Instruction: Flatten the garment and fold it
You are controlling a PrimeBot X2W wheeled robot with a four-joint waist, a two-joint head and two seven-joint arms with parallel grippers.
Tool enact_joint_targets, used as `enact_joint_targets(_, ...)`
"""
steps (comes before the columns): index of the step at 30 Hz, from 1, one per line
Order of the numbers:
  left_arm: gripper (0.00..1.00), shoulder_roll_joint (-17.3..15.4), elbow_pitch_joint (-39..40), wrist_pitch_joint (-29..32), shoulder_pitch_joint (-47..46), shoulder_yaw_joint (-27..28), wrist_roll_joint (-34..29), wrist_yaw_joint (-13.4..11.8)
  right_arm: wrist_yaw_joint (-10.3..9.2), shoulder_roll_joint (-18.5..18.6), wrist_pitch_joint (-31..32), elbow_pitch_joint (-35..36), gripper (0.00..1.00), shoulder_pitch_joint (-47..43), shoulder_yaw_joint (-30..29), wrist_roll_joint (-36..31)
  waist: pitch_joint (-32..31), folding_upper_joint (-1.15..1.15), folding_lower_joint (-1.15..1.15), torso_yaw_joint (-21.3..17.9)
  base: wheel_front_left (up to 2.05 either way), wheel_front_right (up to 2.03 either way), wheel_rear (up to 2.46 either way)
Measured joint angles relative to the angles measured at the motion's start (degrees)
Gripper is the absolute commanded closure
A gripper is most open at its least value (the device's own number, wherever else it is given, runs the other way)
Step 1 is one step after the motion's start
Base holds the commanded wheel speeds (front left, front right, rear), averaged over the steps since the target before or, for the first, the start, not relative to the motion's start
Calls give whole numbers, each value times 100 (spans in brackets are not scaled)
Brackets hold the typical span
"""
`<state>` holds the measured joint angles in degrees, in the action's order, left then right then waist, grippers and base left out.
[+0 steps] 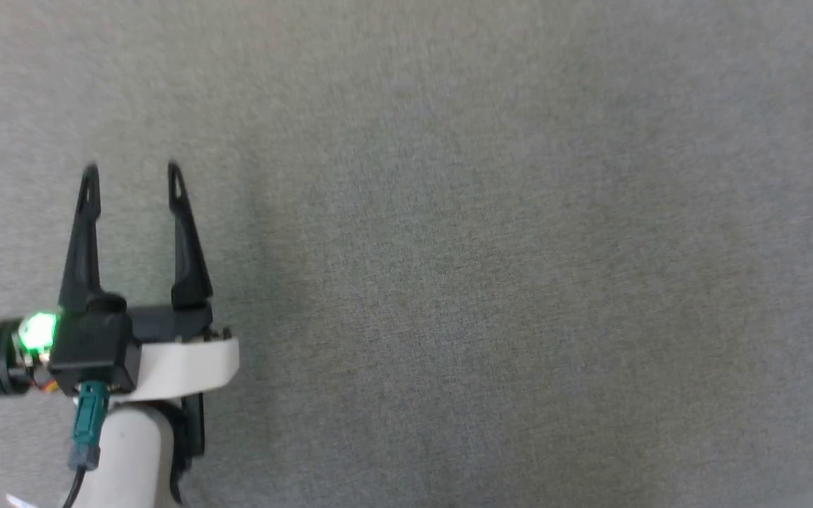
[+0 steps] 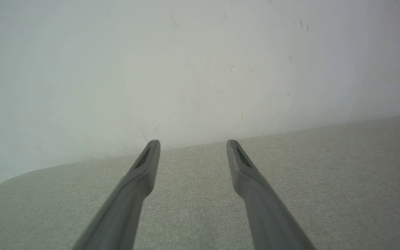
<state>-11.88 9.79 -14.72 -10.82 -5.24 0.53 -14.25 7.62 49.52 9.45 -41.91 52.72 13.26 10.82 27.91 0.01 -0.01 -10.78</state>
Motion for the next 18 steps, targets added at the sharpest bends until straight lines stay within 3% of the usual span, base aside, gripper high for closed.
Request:
enact_joint_targets(9, 0, 176, -176, -1, 606, 211, 166, -38, -1, -1317, -2178, 1163, 0, -115, -948, -626, -832, 0, -1, 156, 0, 0, 0)
enact_joint_targets(14, 0, 258, -278, 0, 687, 291, 211, 62, -1, -2028, -2401, 1709, 0, -492, -1055, -727, -1164, 0, -1, 276, 0, 0, 0)
enact_joint_targets(18, 0, 322, -390, -1, 797, 366, 249, 147, 0, -2707, -2419, 2706, 0, -1128, -889, -686, -1472, 0, -1, 421, 0, 0, 0)
